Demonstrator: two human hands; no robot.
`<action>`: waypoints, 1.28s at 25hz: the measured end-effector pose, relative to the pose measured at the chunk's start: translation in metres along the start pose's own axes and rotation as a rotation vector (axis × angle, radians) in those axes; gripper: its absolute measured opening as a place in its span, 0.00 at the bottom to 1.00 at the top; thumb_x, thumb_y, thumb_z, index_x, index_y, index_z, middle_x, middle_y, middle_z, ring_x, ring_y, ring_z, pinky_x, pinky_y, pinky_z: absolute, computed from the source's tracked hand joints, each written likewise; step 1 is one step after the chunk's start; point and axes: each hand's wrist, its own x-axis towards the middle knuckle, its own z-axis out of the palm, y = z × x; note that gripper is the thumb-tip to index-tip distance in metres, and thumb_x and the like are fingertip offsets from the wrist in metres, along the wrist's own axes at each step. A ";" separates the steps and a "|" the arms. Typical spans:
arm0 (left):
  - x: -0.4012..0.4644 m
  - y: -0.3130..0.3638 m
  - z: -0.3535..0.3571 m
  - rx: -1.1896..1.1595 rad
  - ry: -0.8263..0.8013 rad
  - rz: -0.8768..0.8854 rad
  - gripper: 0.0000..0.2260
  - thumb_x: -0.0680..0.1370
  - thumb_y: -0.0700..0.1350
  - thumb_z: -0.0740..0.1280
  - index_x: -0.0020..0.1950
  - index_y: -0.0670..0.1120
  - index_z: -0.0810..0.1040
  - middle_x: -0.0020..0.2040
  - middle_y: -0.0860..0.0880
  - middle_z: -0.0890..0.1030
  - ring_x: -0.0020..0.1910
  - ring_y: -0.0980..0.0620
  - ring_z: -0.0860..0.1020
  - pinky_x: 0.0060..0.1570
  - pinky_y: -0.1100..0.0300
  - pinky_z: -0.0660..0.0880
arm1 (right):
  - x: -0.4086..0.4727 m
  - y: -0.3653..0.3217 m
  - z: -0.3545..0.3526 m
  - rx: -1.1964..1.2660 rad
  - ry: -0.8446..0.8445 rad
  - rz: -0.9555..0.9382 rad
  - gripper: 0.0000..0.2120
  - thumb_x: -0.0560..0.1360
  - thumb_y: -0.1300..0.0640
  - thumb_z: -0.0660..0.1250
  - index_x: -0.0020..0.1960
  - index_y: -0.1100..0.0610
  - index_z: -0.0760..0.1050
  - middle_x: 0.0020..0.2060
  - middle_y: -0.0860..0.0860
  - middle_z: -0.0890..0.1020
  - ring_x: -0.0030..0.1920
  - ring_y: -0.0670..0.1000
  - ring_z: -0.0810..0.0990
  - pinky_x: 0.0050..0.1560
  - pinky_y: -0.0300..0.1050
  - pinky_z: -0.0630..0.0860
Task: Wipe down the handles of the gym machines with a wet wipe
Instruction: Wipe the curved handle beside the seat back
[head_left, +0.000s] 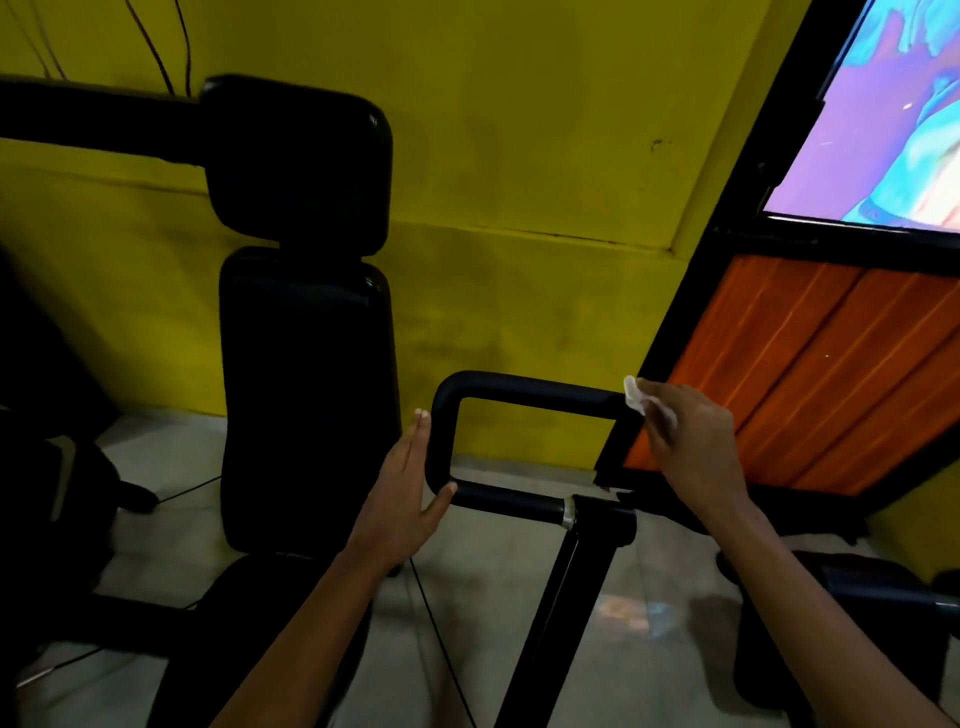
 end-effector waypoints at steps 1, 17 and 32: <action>0.005 -0.006 0.005 -0.004 0.007 0.015 0.37 0.79 0.52 0.63 0.78 0.48 0.40 0.79 0.52 0.44 0.77 0.56 0.45 0.72 0.64 0.47 | 0.002 0.005 0.007 -0.006 0.013 0.009 0.13 0.75 0.68 0.66 0.59 0.64 0.77 0.50 0.60 0.82 0.47 0.51 0.81 0.47 0.33 0.74; 0.017 -0.053 0.034 -0.019 -0.050 0.157 0.33 0.79 0.62 0.49 0.76 0.53 0.35 0.78 0.55 0.42 0.75 0.65 0.44 0.72 0.60 0.53 | -0.015 0.012 0.052 -0.383 0.074 -0.005 0.14 0.73 0.69 0.63 0.59 0.69 0.76 0.54 0.65 0.80 0.51 0.64 0.80 0.50 0.54 0.78; 0.017 -0.057 0.029 -0.005 -0.067 0.211 0.34 0.79 0.61 0.49 0.77 0.52 0.35 0.78 0.52 0.47 0.74 0.61 0.50 0.70 0.64 0.54 | -0.016 -0.044 0.095 -0.287 -0.009 -0.112 0.14 0.73 0.67 0.63 0.58 0.68 0.76 0.54 0.60 0.80 0.49 0.60 0.78 0.46 0.51 0.79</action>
